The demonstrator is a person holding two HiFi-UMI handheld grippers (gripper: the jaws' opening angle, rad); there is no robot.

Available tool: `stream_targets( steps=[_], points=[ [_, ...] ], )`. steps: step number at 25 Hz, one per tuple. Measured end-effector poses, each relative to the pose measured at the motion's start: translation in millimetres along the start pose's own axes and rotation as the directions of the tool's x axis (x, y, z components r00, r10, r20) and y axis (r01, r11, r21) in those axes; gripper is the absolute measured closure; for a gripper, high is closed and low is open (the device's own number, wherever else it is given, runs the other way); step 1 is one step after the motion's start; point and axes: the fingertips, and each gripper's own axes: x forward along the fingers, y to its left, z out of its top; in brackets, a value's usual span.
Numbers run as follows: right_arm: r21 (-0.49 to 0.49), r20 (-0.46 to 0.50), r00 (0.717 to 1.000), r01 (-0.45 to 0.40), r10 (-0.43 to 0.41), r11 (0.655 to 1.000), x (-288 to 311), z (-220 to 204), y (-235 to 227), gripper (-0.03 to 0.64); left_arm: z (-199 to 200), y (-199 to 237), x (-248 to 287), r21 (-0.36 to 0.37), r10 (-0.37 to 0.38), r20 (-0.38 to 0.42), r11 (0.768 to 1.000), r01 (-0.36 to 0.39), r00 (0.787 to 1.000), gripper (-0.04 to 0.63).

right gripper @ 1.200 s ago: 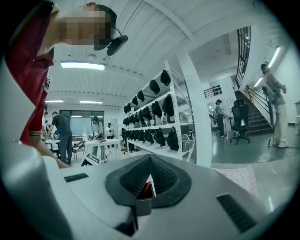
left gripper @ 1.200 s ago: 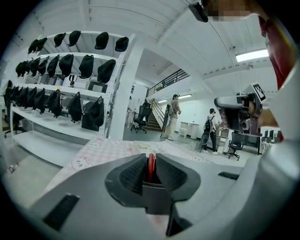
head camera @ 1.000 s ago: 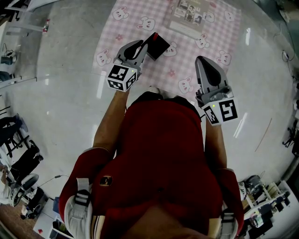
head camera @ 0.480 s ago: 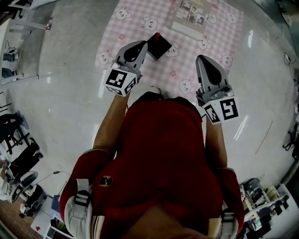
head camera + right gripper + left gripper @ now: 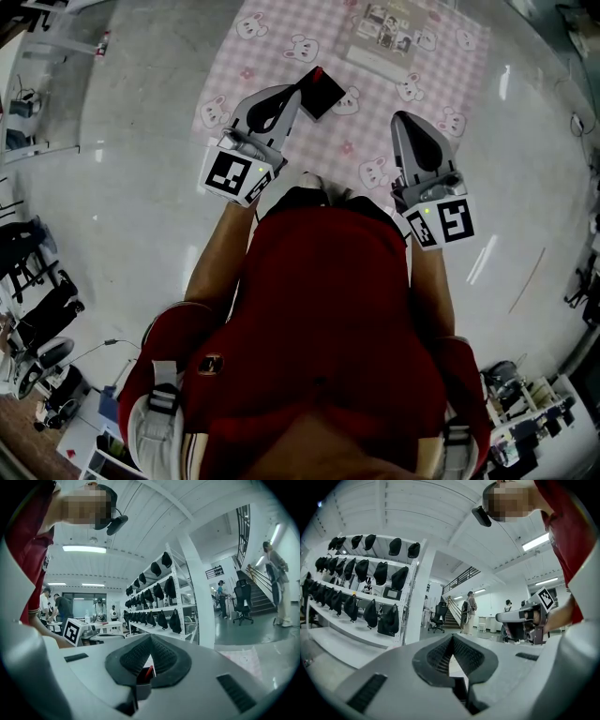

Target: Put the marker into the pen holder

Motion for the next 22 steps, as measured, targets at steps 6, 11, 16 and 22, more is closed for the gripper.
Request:
stream_targets(
  steps=[6,11,16,22],
  points=[
    [-0.016,0.004,1.0,-0.019,0.019,1.0,-6,4,-5,0.618,16,-12,0,0.017,0.014,0.024,1.0,-0.014,1.0,0.589],
    [-0.023,0.017,0.999,-0.044,0.045,0.999,-12,11,-6,0.618,25,-23,-2,0.03,0.032,0.029,0.999,-0.032,0.999,0.589],
    [-0.033,0.032,0.997,-0.07,0.071,0.997,-20,18,-7,0.618,32,-33,-3,0.043,0.05,0.037,0.998,-0.052,0.998,0.589],
    [-0.035,0.054,0.995,-0.078,0.08,0.996,-29,21,-13,0.618,37,-46,-3,0.06,0.062,0.044,0.996,-0.064,0.997,0.589]
  ],
)
